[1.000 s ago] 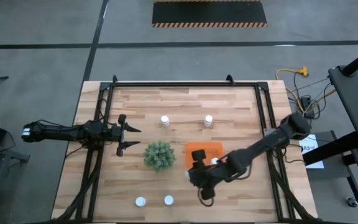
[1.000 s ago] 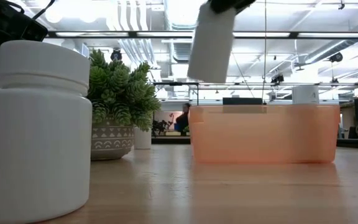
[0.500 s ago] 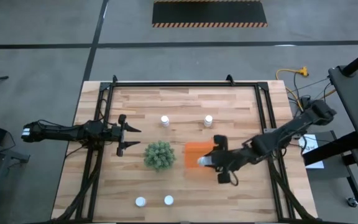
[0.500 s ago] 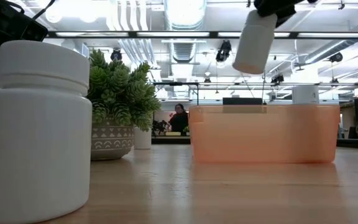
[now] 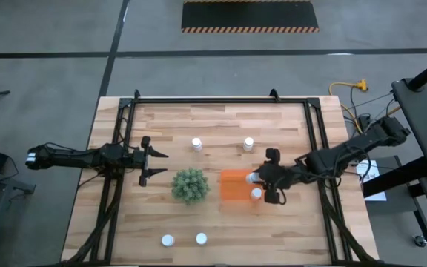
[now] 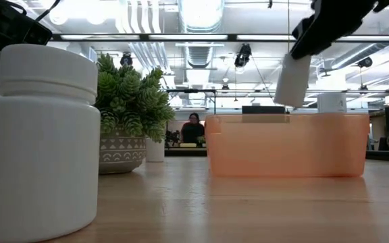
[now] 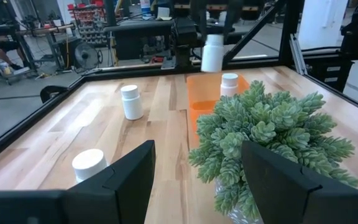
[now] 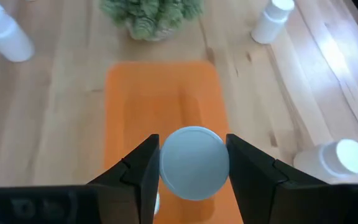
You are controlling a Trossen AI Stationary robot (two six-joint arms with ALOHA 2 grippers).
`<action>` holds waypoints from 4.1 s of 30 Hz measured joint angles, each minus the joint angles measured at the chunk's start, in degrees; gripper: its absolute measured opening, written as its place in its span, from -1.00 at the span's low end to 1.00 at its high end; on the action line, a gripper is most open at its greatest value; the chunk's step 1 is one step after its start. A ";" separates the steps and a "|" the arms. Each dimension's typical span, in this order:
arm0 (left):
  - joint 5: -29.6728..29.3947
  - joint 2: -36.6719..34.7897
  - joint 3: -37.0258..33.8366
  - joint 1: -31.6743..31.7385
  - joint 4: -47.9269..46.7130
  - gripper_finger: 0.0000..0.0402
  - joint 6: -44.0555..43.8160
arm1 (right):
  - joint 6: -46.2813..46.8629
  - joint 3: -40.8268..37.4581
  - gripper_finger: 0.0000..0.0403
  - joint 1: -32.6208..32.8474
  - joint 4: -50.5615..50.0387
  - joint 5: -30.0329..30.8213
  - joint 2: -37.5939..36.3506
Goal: Pick and place pill bottles into a basket
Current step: Put the white pill bottle into the orange bin
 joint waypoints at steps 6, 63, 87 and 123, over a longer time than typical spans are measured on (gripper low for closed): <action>0.00 0.05 0.00 0.02 0.04 0.10 0.01 | 0.75 -1.53 -0.27 -0.64 0.00 -2.10 -0.07; 0.00 0.07 0.00 0.01 0.00 0.10 0.00 | 0.57 -12.22 -0.24 -7.68 6.20 -11.47 0.11; 0.00 0.07 0.00 0.01 0.01 0.10 0.00 | 0.13 -12.26 -0.08 -7.79 6.79 -11.43 0.46; 0.00 0.13 0.00 0.00 -0.02 0.10 0.00 | -15.67 -9.72 -0.10 -7.84 26.80 -10.21 -0.04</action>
